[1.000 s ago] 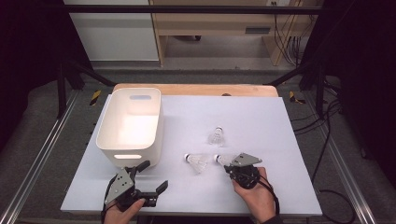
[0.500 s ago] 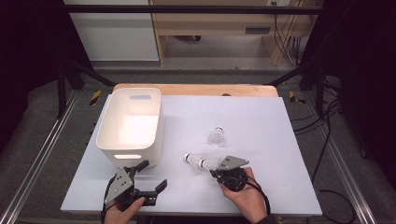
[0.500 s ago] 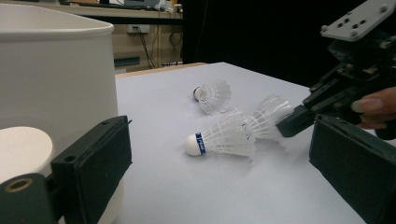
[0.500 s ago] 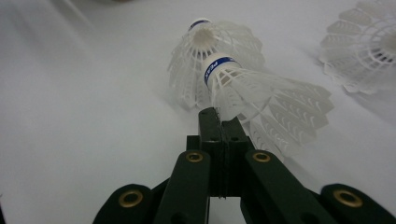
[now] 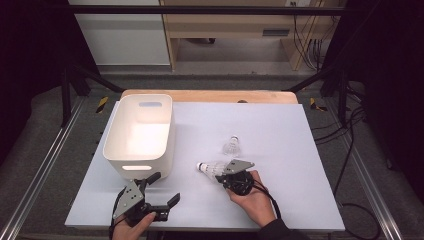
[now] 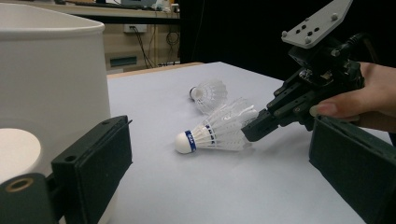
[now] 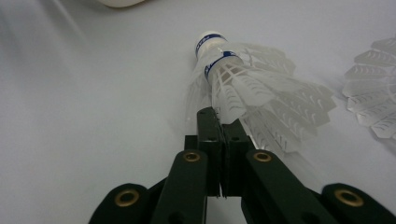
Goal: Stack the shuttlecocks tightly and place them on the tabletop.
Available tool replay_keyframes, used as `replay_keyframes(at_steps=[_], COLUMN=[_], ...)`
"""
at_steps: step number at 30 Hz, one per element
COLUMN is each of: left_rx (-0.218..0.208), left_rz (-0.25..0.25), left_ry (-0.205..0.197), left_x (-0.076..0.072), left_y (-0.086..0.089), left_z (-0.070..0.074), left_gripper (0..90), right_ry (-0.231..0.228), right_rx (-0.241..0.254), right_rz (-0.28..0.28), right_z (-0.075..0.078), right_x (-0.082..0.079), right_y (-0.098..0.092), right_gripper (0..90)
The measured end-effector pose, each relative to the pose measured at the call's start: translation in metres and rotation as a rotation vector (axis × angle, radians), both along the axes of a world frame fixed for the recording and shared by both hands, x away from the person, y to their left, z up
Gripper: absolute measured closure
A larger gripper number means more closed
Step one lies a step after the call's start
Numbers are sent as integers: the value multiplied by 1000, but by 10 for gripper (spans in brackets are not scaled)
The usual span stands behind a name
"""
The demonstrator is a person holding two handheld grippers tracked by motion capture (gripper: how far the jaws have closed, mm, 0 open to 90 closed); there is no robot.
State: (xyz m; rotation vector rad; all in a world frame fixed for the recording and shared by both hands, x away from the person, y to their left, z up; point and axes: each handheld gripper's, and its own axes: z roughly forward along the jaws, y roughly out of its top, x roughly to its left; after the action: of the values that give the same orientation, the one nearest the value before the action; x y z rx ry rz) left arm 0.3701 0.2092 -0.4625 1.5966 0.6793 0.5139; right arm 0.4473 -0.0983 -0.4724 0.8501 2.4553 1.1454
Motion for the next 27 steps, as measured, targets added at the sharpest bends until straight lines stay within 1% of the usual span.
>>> replay_keyframes(at_steps=[1,4,6,7,8,9,10,14,15,18,19,22,23,24,27], left_rx=[1,1,2,1,0,3,3,1,1,3,4,3,2,2,2], left_rz=[-1,1,2,1,1,2,3,6,6,8,7,7,5,5,4], left_ry=[1,2,2,0,1,2,3,4,4,6,6,5,6,6,8], left_x=[0,0,0,0,1,1,1,1,1,2,2,2,2,2,2], left_y=[0,0,0,0,0,0,1,1,1,2,2,2,2,2,2], left_z=[0,0,0,0,-1,-1,-1,-1,-1,-1,-1,-1,-1,-2,-2], left_gripper=[56,56,56,56,56,56,56,56,56,55,55,53,53,53,52], right_ry=[0,2,0,0,-2,-2,-2,-7,-7,-15,-17,-15,-15,-14,-9], right_rx=[-3,-20,-28,-28,-37,-37,-38,-43,-43,-44,-45,-45,-45,-47,-48], right_rz=[1,8,2,2,-6,-6,-10,-22,-22,-30,-41,-48,-48,-50,-53], right_z=[0,-2,-2,-2,-2,-2,-2,-2,-2,-1,-1,0,0,1,3], right_x=[0,-1,-3,-3,-4,-4,-4,-6,-6,-7,-8,-8,-8,-9,-10], right_y=[0,1,2,2,2,2,1,1,1,1,0,-1,-1,-2,-3], right_gripper=[867,768,690,690,626,626,559,461,461,383,331,278,278,245,217])
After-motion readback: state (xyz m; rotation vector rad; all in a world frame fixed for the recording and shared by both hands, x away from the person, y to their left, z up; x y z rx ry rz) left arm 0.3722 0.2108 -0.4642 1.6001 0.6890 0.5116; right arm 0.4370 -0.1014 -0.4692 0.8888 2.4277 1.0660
